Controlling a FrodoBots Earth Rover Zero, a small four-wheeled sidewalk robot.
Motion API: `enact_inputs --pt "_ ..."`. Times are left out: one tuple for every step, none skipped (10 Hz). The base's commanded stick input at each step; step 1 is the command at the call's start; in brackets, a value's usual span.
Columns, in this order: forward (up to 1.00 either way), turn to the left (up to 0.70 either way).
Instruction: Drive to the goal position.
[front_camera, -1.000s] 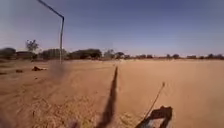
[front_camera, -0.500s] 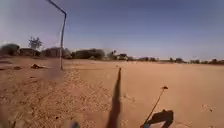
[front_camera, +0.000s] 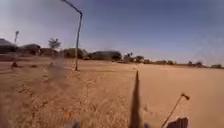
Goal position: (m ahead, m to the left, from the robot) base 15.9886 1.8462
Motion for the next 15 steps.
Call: enact_inputs --pt "0.70 0.27" --pt "0.70 0.27" --pt "0.70 0.00" --pt "0.70 0.00" --pt "0.70 0.00" --pt "0.70 0.00" --pt "0.70 0.00" --pt "0.70 0.00" --pt "0.70 0.00" --pt "0.70 0.00" --pt "0.70 0.00" --pt "0.70 0.00" --pt "0.70 0.00" --pt "0.70 0.00" --pt "0.70 0.00"
